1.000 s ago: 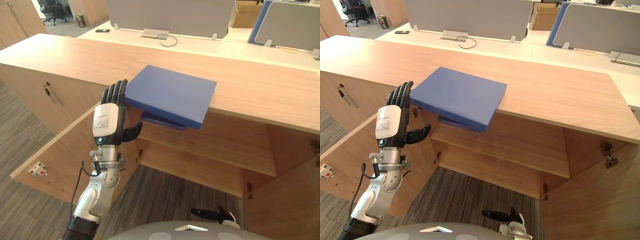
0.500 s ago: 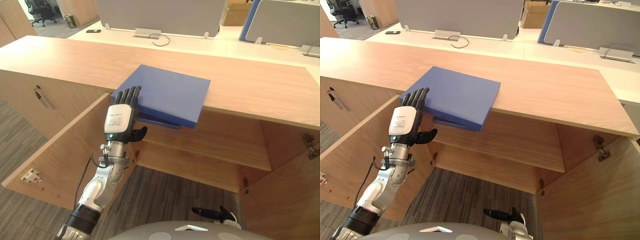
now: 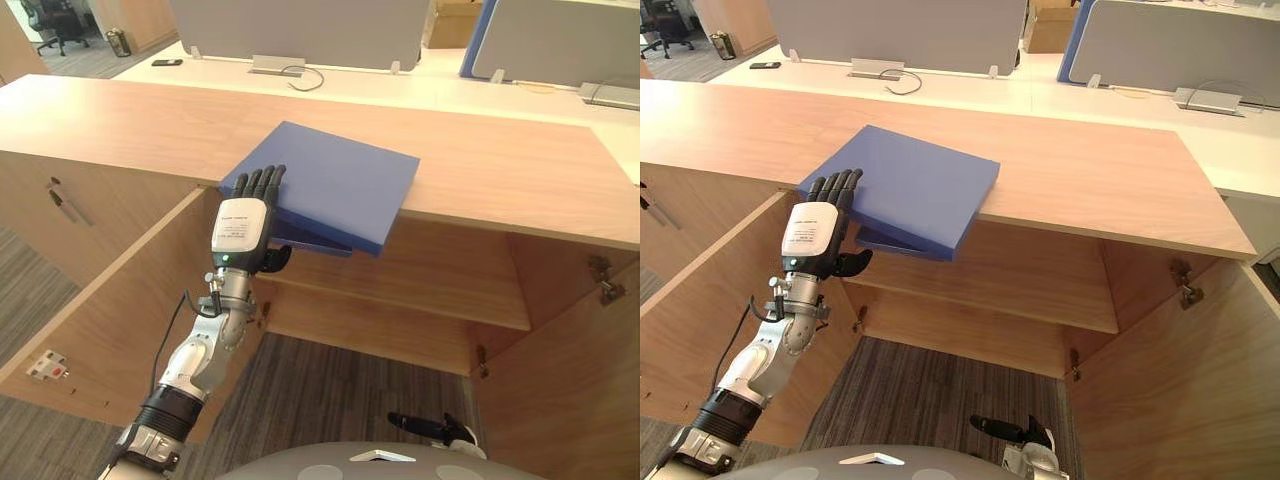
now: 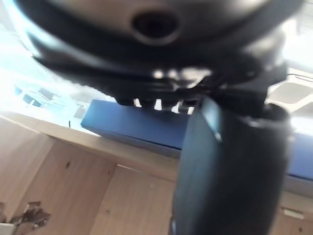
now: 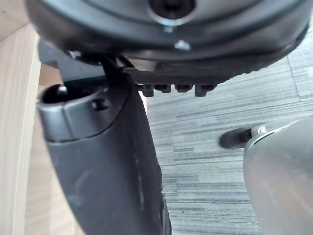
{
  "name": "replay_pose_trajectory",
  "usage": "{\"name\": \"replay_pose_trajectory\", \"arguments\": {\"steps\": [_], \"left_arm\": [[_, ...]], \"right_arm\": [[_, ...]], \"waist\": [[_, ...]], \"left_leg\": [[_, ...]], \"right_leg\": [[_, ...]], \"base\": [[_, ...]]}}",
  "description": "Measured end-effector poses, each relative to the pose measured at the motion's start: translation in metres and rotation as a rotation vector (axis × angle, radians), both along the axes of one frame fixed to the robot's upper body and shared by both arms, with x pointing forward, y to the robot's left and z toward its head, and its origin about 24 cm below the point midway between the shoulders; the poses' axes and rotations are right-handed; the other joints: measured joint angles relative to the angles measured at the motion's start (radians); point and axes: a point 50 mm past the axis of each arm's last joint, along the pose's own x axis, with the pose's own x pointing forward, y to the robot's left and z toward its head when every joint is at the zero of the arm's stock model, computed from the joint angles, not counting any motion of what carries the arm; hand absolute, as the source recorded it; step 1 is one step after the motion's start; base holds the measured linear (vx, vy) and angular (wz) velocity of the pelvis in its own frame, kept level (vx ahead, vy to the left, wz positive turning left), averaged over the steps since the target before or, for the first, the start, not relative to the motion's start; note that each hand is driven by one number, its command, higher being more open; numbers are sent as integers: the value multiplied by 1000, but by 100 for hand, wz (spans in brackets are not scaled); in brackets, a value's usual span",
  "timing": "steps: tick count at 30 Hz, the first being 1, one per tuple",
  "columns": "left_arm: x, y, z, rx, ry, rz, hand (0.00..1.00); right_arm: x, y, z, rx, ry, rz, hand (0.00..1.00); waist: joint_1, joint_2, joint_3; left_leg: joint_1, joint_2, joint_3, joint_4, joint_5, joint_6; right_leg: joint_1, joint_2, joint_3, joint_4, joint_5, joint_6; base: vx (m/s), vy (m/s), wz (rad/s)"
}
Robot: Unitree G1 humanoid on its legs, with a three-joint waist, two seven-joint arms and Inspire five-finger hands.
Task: Walk over to the cabinet, pick up the folder, carry it to the office cabinet, place the folder inside the office cabinet, then close the office cabinet door
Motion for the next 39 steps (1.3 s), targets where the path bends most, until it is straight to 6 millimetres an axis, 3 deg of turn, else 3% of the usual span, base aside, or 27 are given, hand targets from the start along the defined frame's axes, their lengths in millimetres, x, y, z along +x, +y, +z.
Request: {"name": "replay_pose_trajectory", "arguments": {"steps": [7, 15, 16, 29, 34, 39], "left_arm": [[5, -10, 3, 19, -1, -51, 100], [13, -10, 6, 33, -9, -45, 100], [14, -10, 7, 33, -12, -47, 0], [31, -17, 41, 6, -186, -48, 0], [53, -17, 49, 41, -193, -32, 0], [73, -5, 50, 89, -168, 34, 0]], "right_arm": [[-1, -4, 0, -10, 2, -10, 100], [-19, -12, -2, -22, 59, -38, 100], [-23, -12, -2, -21, 69, -41, 100], [-34, -14, -4, -22, 97, -56, 100], [-35, -15, -4, -21, 97, -70, 100], [-34, -15, -3, -22, 91, -78, 100]], "waist": [[-16, 2, 3], [-29, 6, 5], [-31, 6, 5], [-52, 5, 6], [-63, 5, 9], [-76, 9, 24]], "left_leg": [[1, 0, 20, 9, -13, -1], [1, 0, 28, 9, -20, 1], [1, 0, 28, 9, -20, 1], [2, 0, 36, 10, -21, 1], [8, 1, 48, 10, -22, 0], [21, 2, 68, 9, -30, -7]], "right_leg": [[-7, 1, 21, -1, 3, 0], [-16, 3, 39, -3, 4, 1], [-16, 3, 40, -3, 4, 1], [-17, 3, 47, -8, 12, -1], [-17, 5, 60, -9, 16, -2], [-15, 9, 79, -15, 20, -2]], "base": [[-16, -21, -10], [-8, -24, -7], [-9, -28, -4], [-29, -31, -2], [-32, -32, -8], [-52, -34, -14]]}}
